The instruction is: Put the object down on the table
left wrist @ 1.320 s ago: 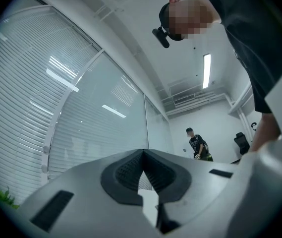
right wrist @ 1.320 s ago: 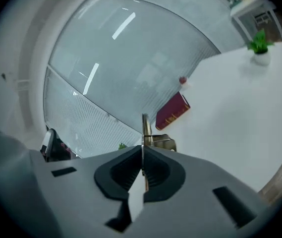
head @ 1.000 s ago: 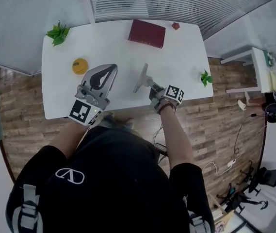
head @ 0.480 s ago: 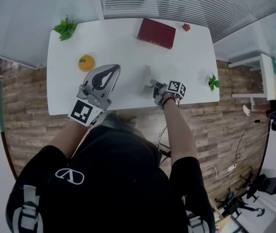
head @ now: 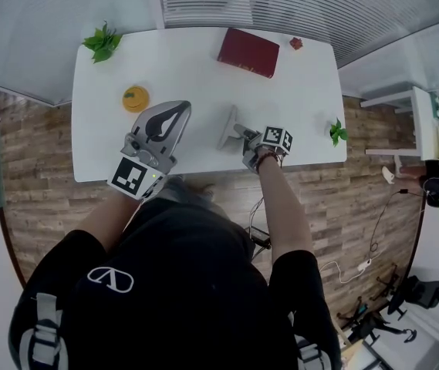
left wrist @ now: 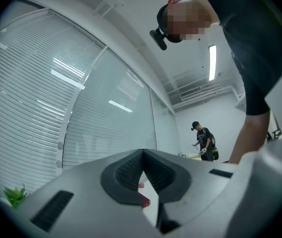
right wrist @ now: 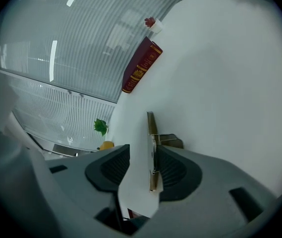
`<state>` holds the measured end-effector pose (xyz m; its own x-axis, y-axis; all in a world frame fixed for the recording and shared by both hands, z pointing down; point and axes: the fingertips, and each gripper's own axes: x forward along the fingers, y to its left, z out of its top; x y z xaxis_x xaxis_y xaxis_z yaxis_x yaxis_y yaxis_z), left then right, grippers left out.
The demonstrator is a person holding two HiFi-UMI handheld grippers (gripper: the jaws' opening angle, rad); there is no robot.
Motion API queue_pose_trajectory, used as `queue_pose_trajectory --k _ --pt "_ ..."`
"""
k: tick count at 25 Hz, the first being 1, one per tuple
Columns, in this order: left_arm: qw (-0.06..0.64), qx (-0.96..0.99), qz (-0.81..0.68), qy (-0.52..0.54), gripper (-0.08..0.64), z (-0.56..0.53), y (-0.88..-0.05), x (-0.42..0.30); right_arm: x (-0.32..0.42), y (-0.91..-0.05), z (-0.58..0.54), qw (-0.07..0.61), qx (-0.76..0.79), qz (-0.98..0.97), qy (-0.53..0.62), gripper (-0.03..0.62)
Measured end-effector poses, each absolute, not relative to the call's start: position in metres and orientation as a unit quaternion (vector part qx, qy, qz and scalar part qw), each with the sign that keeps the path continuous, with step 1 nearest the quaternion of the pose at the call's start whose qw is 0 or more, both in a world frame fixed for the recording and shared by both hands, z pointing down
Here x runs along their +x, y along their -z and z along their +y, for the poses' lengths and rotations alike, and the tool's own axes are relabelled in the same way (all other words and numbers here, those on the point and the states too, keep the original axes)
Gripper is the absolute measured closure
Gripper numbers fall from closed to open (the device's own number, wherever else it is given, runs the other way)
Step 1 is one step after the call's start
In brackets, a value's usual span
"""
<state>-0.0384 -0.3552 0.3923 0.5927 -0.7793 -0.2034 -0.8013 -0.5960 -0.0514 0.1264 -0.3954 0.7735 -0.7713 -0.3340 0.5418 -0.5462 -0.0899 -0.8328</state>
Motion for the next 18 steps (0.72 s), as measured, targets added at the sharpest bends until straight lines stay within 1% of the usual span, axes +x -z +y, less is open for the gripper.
queue_pose_trajectory --k 6,8,9,11,12,13,14,15,18 --pt "0.058 -0.893 0.439 -0.079 0.555 -0.356 -0.399 -0.037 0.153 -0.760 -0.396 0.093 0.360 -0.681 -0.631 0.416" --pt "0.055 -0.895 0.436 -0.082 0.555 -0.357 -0.398 -0.033 0.165 -0.735 -0.402 0.086 0.375 -0.702 -0.599 0.422" --pt "0.057 -0.895 0.434 -0.090 0.555 -0.358 -0.394 -0.031 0.169 -0.716 -0.406 0.080 0.383 -0.718 -0.575 0.437" --pt "0.058 -0.897 0.428 -0.098 0.555 -0.360 -0.390 -0.024 0.176 -0.672 -0.410 0.080 0.404 -0.757 -0.508 0.463" --pt "0.059 -0.899 0.424 -0.097 0.555 -0.361 -0.389 -0.020 0.179 -0.647 -0.410 0.084 0.419 -0.776 -0.463 0.483" --pt "0.059 -0.901 0.420 -0.096 0.555 -0.361 -0.389 -0.016 0.181 -0.622 -0.409 0.090 0.434 -0.795 -0.414 0.489" --pt "0.057 -0.903 0.415 -0.095 0.555 -0.361 -0.389 -0.011 0.183 -0.596 -0.407 0.096 0.449 -0.812 -0.360 0.522" --pt "0.054 -0.906 0.410 -0.090 0.555 -0.361 -0.391 -0.006 0.183 -0.571 -0.403 0.101 0.461 -0.826 -0.308 0.577" --pt "0.052 -0.915 0.391 -0.085 0.555 -0.360 -0.391 0.009 0.181 -0.503 -0.387 0.099 0.485 -0.851 -0.175 0.586"
